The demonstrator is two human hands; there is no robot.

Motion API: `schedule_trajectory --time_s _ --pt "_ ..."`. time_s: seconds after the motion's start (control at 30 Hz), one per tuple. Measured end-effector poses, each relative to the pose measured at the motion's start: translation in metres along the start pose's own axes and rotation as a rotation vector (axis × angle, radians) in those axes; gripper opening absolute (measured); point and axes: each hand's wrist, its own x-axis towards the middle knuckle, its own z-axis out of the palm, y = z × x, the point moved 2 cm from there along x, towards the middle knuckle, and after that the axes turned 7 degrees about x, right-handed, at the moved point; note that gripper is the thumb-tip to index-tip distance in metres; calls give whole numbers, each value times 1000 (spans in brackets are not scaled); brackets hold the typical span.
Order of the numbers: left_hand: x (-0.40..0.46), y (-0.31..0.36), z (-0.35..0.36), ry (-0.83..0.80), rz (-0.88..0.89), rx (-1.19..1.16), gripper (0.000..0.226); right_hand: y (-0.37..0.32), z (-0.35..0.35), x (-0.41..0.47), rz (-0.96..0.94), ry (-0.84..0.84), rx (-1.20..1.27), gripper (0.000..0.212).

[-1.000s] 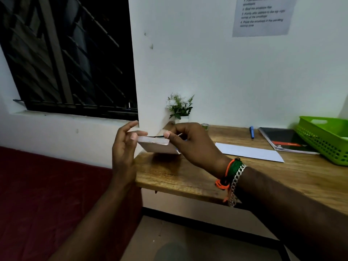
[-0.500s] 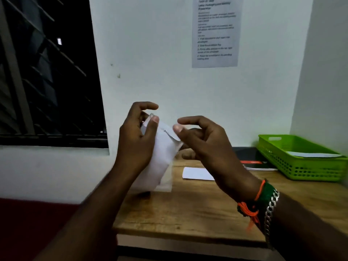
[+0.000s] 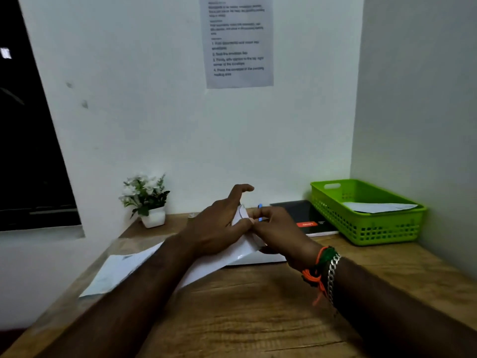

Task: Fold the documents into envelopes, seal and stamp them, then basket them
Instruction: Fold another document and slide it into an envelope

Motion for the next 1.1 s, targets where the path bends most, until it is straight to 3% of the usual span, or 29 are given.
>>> schedule_trajectory --time_s 0.2,0.43,0.5,0.57,0.7,0.93,1.1 --pt "11 -13 23 -147 -30 -22 101 21 -18 28 21 -41 -111 13" --pt "0 -25 39 -139 -45 74 131 42 -13 41 -143 -19 -311 11" --pt "-2 -26 39 -130 -56 93 138 43 -15 43 -133 10 -288 5" --pt "-4 -28 38 -140 -85 137 143 42 -19 41 -110 28 -217 14" --pt "-8 -31 34 -186 -138 189 143 42 -26 38 -38 40 -120 20" --pt "-8 -24 25 -99 -90 208 134 44 -24 40 68 98 -14 21" --pt "-8 -25 24 -42 -61 216 131 45 -25 38 271 66 273 19"
